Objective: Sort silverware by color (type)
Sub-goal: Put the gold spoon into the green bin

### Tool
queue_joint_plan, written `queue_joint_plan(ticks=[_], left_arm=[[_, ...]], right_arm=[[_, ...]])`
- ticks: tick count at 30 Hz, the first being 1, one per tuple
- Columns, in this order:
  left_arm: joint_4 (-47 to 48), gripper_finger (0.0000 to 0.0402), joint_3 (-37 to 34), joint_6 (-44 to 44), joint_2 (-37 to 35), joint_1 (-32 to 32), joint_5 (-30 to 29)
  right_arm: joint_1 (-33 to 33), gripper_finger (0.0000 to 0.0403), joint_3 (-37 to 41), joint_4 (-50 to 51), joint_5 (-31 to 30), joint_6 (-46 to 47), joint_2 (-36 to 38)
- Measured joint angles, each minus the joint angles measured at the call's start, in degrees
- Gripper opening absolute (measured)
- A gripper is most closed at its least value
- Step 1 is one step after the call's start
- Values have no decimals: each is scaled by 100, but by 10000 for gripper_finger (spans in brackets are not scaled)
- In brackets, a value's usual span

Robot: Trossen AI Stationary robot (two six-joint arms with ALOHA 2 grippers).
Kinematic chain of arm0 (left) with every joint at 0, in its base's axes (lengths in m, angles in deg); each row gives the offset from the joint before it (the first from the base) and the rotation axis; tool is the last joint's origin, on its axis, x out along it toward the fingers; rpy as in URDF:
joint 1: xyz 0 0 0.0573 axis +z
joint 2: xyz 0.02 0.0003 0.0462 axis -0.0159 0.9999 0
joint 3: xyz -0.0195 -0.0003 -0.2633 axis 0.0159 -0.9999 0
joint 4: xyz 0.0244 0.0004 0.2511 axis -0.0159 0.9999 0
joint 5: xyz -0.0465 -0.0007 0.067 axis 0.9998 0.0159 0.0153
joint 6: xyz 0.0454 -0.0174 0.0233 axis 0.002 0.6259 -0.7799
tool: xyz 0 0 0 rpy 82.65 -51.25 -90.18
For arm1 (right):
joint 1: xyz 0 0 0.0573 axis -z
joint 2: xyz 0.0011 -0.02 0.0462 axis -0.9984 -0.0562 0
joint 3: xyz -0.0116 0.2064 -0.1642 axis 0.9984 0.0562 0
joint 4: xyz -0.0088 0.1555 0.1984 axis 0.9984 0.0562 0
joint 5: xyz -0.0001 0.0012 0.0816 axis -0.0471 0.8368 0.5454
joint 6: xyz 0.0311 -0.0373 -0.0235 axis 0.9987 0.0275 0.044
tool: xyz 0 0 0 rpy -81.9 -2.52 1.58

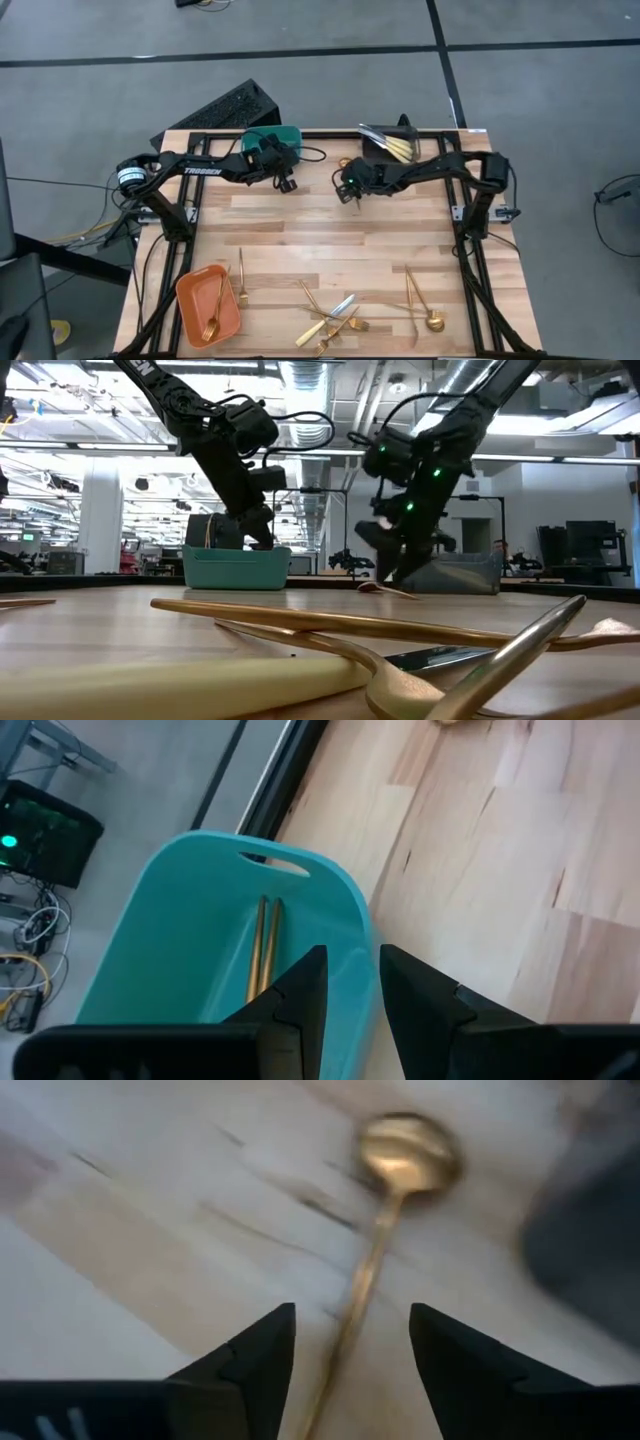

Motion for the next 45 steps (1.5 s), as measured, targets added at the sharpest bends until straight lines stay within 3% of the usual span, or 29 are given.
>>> queue_joint_plan(ticks=[7,11,20,25,27,33,40,45], left_arm=[[-135,88,0,2,0,24,0],[-135,88,0,1,0,37,-13],[-477,88,0,118,0,37,182],[-1201,88,0,361,0,17,1624],[-1450,88,0,551,0,-5,1899],[-1861,88,0,483,0,-3,1874],[-2393,88,0,-860,0,-307,2562],[-2844,92,2,-2305,147,-868,2324]], right_arm=[[218,197,-11,-97,55,-129,-199],[328,173,-27,-5,425,-431,-304],[114,38,-8,285,690,-1214,-130],[-41,38,19,492,863,-1487,379],[-108,40,12,523,758,-1668,695],[-565,51,0,338,-119,-2885,1268],[-638,49,-2,163,-131,-3331,1222],[-575,49,0,-26,52,-3151,1226]])
